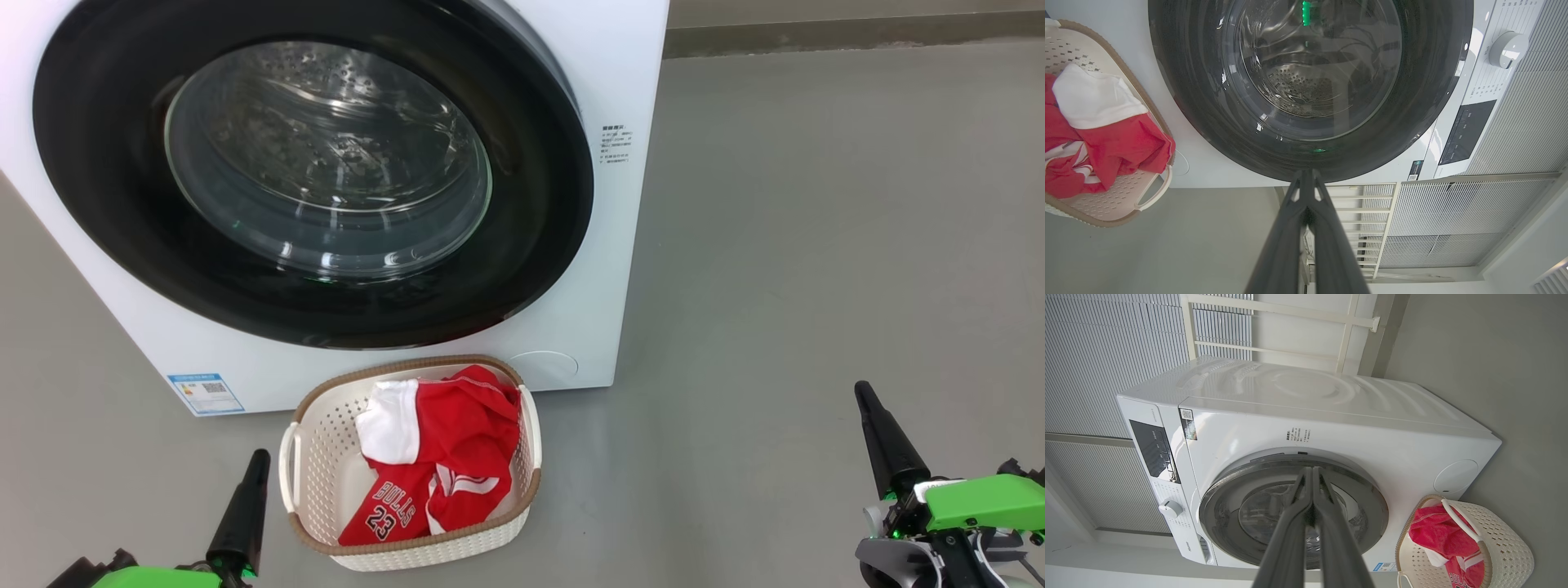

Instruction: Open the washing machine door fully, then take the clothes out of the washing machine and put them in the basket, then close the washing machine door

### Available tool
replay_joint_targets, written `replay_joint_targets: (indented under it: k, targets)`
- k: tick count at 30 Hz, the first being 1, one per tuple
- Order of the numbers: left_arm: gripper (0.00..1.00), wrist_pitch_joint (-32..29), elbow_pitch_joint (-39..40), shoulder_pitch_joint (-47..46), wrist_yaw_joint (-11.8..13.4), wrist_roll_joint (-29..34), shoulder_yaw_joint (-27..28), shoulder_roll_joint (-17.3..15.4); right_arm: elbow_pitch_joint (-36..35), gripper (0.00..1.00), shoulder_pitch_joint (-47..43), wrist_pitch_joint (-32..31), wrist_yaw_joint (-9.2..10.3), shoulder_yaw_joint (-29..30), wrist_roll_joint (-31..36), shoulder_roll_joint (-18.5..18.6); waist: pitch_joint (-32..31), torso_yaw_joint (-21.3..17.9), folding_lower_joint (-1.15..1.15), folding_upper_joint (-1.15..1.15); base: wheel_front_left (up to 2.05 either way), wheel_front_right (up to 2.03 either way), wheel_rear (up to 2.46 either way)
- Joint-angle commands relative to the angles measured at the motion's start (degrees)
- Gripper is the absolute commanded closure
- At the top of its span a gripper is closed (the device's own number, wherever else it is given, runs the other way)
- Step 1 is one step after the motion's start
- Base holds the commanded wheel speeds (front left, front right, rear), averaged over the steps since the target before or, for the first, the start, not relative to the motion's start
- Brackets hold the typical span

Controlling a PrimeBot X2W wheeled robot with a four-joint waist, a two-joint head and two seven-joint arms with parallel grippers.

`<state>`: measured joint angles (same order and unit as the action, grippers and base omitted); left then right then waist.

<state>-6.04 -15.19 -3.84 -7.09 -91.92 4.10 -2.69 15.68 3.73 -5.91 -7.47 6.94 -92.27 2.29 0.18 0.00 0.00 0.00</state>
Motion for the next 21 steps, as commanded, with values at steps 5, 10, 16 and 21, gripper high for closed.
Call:
replay_joint_targets:
  k: [5, 10, 16, 21]
  targets:
    - [1.0, -0.21, 1.15, -2.32, -0.4, -0.49, 2.12, -0.44, -1.68, 1.0, 2.41, -0.26, -0.02, -0.82, -0.22, 0.9, 0.0, 0.0, 0.0, 0.0, 0.0, 0.0, 0.0]
    - [1.0, -0.23, 1.15, -2.32, -0.4, -0.47, 2.15, -0.42, -1.68, 1.0, 2.41, -0.29, -0.02, -0.78, -0.2, 0.88, 0.0, 0.0, 0.0, 0.0, 0.0, 0.0, 0.0]
    - [1.0, -0.26, 1.15, -2.33, -0.4, -0.44, 2.18, -0.4, -1.68, 1.0, 2.42, -0.32, -0.02, -0.75, -0.17, 0.86, 0.0, 0.0, 0.0, 0.0, 0.0, 0.0, 0.0]
    - [1.0, -0.28, 1.15, -2.33, -0.4, -0.43, 2.2, -0.38, -1.68, 1.0, 2.42, -0.34, -0.02, -0.72, -0.14, 0.84, 0.0, 0.0, 0.0, 0.0, 0.0, 0.0, 0.0]
